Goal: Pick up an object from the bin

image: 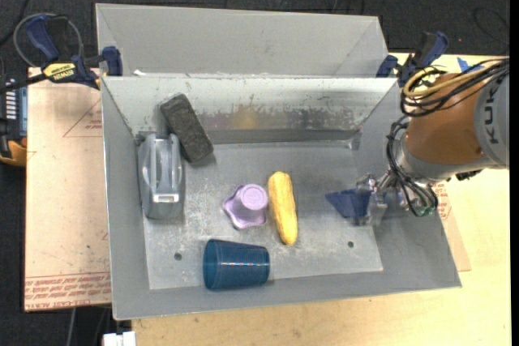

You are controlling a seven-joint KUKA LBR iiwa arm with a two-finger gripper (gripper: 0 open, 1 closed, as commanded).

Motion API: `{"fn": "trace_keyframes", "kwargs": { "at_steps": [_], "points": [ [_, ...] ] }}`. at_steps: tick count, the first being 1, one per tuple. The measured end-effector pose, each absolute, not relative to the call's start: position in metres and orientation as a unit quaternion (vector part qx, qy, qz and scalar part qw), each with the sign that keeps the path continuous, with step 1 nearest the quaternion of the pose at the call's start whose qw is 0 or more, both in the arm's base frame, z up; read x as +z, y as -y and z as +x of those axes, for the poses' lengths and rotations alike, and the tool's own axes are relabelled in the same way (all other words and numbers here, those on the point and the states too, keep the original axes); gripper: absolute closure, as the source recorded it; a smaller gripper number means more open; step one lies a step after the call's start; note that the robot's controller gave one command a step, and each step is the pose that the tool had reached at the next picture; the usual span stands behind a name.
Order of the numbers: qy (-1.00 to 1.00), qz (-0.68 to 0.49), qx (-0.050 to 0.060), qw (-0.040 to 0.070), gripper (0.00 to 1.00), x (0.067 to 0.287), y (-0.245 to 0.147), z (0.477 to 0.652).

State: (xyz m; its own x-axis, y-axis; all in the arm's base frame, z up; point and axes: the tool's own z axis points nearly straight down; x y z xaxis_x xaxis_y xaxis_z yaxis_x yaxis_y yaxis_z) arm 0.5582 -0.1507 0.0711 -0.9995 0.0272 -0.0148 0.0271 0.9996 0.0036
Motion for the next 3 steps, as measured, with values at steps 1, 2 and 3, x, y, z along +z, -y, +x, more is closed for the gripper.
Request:
{"fn": "trace_keyframes", "kwargs": {
  "at_steps": [1, 2, 3],
  "points": [
    [-1.0, 0.013, 0.003, 0.002, 1.0, 0.101, 0.15, 0.555],
    [-1.0, 0.013, 0.002, 0.009, 1.0, 0.127, 0.15, 0.559],
    [-1.0, 0.013, 0.003, 0.005, 1.0, 0.147, 0.149, 0.557]
  ]
}}
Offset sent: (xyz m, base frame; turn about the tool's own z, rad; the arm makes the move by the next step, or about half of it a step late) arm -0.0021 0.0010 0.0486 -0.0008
